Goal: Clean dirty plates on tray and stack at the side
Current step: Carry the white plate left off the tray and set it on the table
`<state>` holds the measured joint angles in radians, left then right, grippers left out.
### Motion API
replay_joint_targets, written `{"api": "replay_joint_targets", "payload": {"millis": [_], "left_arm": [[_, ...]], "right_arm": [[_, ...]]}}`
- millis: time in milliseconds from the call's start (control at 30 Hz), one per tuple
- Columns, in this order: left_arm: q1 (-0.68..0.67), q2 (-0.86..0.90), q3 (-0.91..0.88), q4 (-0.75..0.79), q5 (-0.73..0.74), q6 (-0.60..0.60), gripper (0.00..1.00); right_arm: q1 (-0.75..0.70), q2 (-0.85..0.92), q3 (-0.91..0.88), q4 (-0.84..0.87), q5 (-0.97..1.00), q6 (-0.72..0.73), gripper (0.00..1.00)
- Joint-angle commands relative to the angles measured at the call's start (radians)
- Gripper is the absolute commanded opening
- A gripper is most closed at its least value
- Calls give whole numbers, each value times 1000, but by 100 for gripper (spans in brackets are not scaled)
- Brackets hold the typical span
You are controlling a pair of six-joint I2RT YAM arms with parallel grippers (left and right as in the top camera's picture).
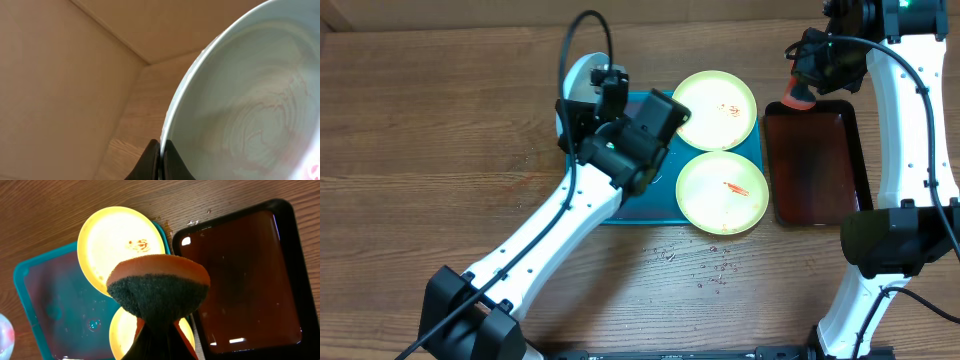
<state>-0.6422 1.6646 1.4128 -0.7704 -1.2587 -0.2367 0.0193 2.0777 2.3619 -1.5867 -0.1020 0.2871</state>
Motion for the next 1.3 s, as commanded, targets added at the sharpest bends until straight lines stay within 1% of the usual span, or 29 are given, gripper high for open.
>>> {"api": "replay_joint_targets", "payload": {"millis": [0,200,533,633,667,733,800,833,900,1000,1100,1267], "left_arm": [[-27,-4,21,4,-87,-32,4],[-58,-4,21,5,-88,-29,4],[-58,-4,21,5,-86,-30,4],[-58,-4,21,8,-61,-30,4],[-58,-4,21,8,-27,-30,4],[-56,-4,21,-2,92,-30,4],[-48,-4,19,-18,316,-30,4],[-39,-4,16,-17,456,-30,4],[-13,-4,7,-13,671,-31,4],[48,-4,4,-17,828,-34,4],[150,-4,4,-20,972,-29,5],[407,-4,3,-24,1383,3,4]], "right_arm": [[-9,-6,13,2,9,-7,4],[-9,-6,13,-14,9,-7,4],[-9,-6,13,-18,8,-7,4],[-8,-6,13,-20,8,-6,4],[-8,-6,13,-21,8,-6,4],[-8,-6,13,-21,8,-6,4],[-8,-6,13,-21,8,-7,4],[-8,-6,13,-22,8,-7,4],[-8,-6,13,-26,8,-7,4],[-8,-6,13,-36,8,-7,4],[-8,-6,13,-40,8,-7,4],[-8,-6,13,-43,3,-7,4]]}}
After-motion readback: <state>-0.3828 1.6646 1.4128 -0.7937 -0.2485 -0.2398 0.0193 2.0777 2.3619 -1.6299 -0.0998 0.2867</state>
